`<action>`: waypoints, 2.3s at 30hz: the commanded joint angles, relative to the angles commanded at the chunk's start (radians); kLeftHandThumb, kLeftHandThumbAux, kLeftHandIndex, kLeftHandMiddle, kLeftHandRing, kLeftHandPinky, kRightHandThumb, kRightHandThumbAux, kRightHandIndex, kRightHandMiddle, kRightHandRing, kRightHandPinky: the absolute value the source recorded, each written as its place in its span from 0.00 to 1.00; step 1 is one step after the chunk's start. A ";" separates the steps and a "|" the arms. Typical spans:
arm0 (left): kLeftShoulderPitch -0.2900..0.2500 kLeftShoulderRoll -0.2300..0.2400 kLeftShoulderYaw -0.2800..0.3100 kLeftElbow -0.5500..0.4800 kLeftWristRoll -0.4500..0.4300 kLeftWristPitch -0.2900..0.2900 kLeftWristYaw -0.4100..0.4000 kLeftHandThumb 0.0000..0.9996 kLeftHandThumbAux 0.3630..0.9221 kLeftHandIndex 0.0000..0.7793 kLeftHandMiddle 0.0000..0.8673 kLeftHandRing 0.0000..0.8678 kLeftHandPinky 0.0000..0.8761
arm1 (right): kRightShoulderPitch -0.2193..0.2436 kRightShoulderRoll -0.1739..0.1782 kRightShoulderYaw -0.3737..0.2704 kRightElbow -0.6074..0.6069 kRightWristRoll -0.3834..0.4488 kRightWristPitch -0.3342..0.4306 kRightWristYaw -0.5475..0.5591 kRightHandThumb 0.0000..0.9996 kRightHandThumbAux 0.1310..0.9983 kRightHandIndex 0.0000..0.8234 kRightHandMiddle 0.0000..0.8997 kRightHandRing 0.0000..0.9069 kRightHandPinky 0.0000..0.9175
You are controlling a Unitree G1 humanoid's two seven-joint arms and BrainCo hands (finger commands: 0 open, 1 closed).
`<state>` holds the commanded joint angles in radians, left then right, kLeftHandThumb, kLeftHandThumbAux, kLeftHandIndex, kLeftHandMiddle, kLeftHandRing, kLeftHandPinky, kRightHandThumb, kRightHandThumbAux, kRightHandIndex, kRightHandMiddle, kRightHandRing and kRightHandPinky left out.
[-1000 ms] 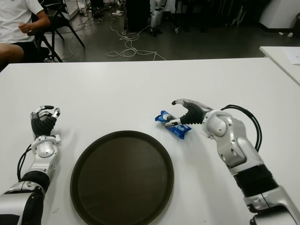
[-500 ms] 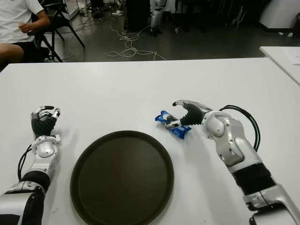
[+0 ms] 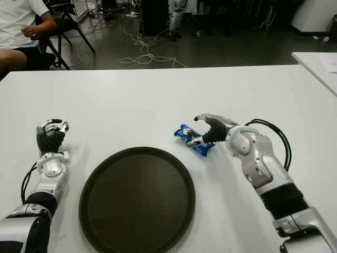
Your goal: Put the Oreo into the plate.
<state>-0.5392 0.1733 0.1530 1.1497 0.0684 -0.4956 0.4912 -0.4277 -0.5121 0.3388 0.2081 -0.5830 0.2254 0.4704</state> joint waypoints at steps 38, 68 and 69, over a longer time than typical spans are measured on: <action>0.005 -0.005 0.003 -0.005 -0.002 -0.019 -0.010 0.70 0.64 0.56 0.87 0.89 0.90 | 0.038 0.017 0.023 0.088 -0.032 -0.046 -0.142 0.00 0.48 0.00 0.00 0.00 0.00; -0.002 -0.007 0.002 0.009 0.002 -0.025 0.006 0.70 0.63 0.56 0.87 0.89 0.90 | 0.041 0.057 0.054 0.056 -0.062 -0.053 -0.165 0.00 0.52 0.00 0.00 0.00 0.00; -0.002 -0.006 0.002 0.009 0.003 -0.025 0.007 0.70 0.63 0.56 0.87 0.89 0.89 | 0.038 0.061 0.057 0.055 -0.065 -0.051 -0.164 0.00 0.52 0.00 0.00 0.00 0.00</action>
<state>-0.5409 0.1670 0.1553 1.1589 0.0714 -0.5211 0.4985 -0.3896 -0.4516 0.3961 0.2633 -0.6476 0.1746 0.3064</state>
